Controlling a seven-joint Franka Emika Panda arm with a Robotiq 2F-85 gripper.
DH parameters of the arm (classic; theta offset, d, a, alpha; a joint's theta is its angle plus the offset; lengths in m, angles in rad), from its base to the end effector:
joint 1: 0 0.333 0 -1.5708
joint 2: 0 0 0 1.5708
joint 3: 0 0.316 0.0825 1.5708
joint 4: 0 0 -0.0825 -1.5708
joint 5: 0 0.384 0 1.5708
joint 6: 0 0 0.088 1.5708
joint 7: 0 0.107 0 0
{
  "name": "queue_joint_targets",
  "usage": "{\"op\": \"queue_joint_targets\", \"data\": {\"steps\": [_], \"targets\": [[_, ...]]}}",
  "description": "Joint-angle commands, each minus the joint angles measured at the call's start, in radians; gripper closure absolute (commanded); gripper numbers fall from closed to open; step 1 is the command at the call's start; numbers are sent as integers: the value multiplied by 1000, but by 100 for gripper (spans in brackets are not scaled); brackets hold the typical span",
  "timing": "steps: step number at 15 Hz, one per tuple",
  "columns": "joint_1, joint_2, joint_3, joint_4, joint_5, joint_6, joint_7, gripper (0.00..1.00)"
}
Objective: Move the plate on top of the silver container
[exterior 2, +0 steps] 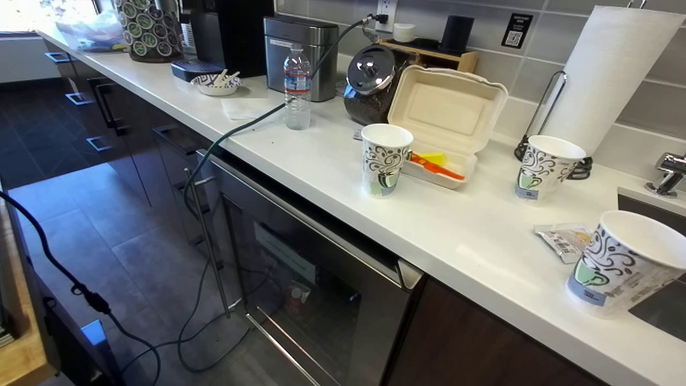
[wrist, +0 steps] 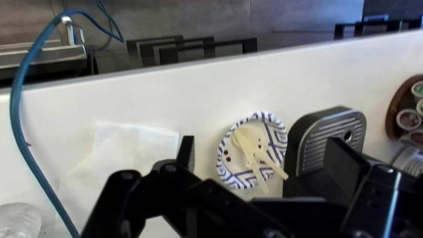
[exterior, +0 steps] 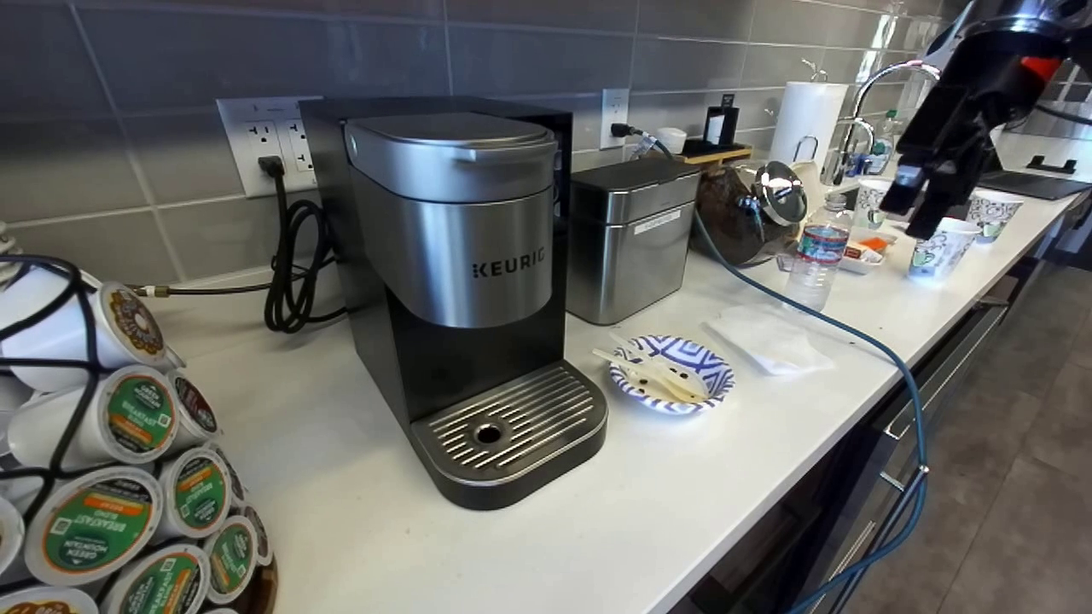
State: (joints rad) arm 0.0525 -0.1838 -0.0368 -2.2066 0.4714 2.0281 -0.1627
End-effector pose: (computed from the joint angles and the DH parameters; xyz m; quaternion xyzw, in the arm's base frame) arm 0.4957 0.0332 0.4644 -0.9769 0.0153 -0.0177 0.2123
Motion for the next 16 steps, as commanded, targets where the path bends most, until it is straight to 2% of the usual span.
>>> {"op": "queue_joint_targets", "data": {"steps": [1, 3, 6, 7, 9, 10, 14, 16], "targets": [[12, 17, 34, -83, 96, 278, 36, 0], [36, 54, 58, -133, 166, 444, 23, 0], [65, 119, 91, -174, 239, 580, 9, 0], [73, 139, 99, -182, 266, 600, -1, 0], [73, 176, 111, -180, 279, 555, 8, 0], [62, 147, 111, -179, 235, 559, 19, 0], [62, 180, 120, -179, 249, 559, 19, 0], [75, 227, 134, -152, 458, 592, -126, 0]]}}
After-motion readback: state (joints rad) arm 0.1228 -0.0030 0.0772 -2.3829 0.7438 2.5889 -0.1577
